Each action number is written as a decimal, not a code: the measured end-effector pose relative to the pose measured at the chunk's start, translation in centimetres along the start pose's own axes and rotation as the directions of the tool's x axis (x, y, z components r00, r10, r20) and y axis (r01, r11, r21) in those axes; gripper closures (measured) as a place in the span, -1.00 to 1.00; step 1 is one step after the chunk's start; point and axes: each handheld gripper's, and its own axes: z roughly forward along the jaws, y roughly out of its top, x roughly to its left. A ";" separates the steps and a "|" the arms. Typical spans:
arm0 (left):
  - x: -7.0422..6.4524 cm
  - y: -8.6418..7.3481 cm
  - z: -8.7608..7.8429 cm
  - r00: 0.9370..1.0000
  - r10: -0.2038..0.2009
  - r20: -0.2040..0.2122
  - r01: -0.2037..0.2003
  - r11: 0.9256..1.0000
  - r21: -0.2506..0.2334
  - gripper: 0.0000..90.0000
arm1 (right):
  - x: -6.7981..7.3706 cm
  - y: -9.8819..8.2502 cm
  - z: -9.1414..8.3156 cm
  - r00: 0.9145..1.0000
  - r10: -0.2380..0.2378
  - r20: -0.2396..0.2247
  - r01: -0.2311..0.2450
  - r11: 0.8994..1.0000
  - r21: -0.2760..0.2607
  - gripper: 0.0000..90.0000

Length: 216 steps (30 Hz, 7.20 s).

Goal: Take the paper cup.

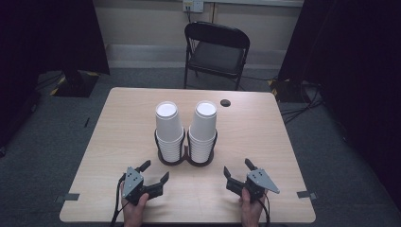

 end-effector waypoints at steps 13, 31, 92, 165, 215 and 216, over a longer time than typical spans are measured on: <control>0.0 -0.1 -0.2 1.000 0.001 -0.001 -0.001 1.000 -0.014 -0.61 | 0.1 0.1 0.2 1.000 0.004 -0.027 -0.003 0.999 0.052 -0.71; 0.0 0.0 0.0 1.000 -0.003 -0.002 0.003 1.000 0.002 -0.60 | 0.6 2.8 0.3 0.989 0.029 -0.147 -0.027 0.999 0.017 -0.67; -0.1 -0.1 -0.2 1.000 0.003 -0.025 -0.004 1.000 -0.023 -0.60 | 3.1 15.5 11.3 0.920 -0.031 -0.392 0.042 0.999 0.018 -0.71; -0.1 0.0 -0.2 1.000 0.007 -0.029 -0.008 1.000 -0.010 -0.59 | 2.9 15.8 11.6 0.925 -0.041 -0.379 0.048 0.999 0.008 -0.72; -0.2 0.0 -0.2 1.000 0.010 -0.028 -0.010 1.000 -0.008 -0.60 | 2.1 19.3 10.2 0.917 0.037 -0.398 -0.063 0.997 -0.053 -0.71; -0.2 -0.1 -0.2 1.000 0.013 -0.028 -0.013 1.000 -0.009 -0.60 | 2.1 19.4 10.2 0.917 0.039 -0.396 -0.067 0.996 -0.056 -0.71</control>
